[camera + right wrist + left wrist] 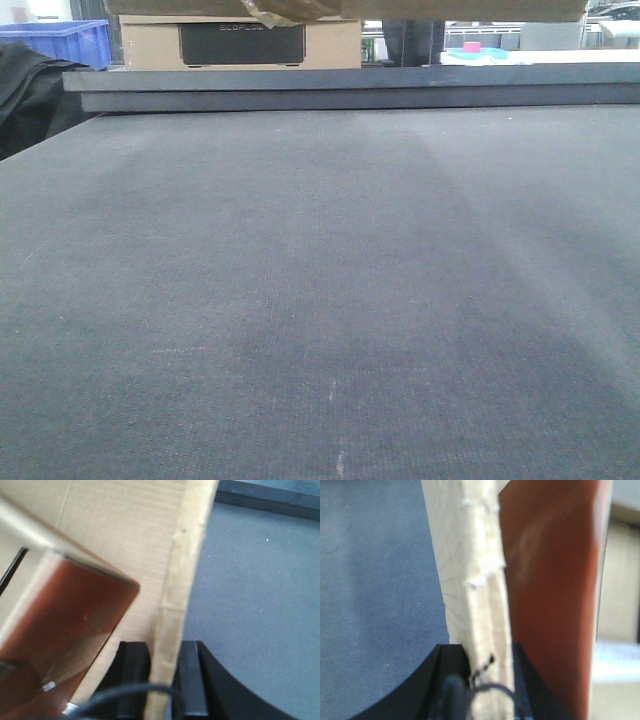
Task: Stack two boxes on right shelf middle
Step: 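Hold the boxes with both grippers while driving away from the table, then keep holding the boxes while driving up to the blue-bin shelf rack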
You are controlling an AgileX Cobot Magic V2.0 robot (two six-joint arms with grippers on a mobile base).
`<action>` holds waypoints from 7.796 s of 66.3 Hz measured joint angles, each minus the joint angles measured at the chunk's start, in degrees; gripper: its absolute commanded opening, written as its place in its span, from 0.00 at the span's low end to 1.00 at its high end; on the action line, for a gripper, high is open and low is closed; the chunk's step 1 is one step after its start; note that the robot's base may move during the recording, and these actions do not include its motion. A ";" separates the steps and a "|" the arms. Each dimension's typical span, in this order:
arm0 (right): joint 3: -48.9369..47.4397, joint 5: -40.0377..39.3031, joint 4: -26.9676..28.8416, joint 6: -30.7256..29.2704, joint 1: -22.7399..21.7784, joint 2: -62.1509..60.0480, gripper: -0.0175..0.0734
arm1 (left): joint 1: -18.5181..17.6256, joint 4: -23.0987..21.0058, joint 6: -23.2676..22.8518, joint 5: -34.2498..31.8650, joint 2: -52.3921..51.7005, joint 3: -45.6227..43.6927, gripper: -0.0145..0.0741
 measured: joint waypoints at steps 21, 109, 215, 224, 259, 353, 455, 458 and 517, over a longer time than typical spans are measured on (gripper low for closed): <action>0.00 -0.90 0.00 -0.11 0.00 0.00 0.02 | 0.00 0.12 0.00 -0.12 0.00 0.00 0.04; 0.00 -3.04 0.22 -0.11 0.00 0.32 0.02 | 0.00 0.46 0.00 -0.45 0.00 0.00 0.04; 0.00 -3.04 0.22 -0.21 0.00 0.32 0.02 | 0.00 0.46 0.00 -0.69 0.00 0.00 0.04; 0.00 -3.04 0.22 -0.21 0.00 0.32 0.02 | 0.00 0.46 0.00 -0.69 0.00 0.00 0.04; 0.00 -3.04 0.22 -0.21 0.00 0.32 0.02 | 0.00 0.46 0.00 -0.69 0.00 0.00 0.04; 0.00 -3.04 0.22 -0.21 0.00 0.22 0.02 | 0.00 0.46 0.00 -0.69 0.00 0.00 0.04; -0.10 -5.61 -0.45 -0.21 0.00 0.22 0.02 | 0.00 0.79 0.00 -7.68 0.00 0.00 0.04; -0.10 -5.61 -0.45 -0.21 0.00 0.22 0.02 | 0.00 0.79 0.00 -7.78 0.00 0.00 0.04; -0.22 -5.75 -0.50 -0.21 0.00 0.22 0.02 | 0.00 0.91 0.00 -7.90 0.00 0.00 0.04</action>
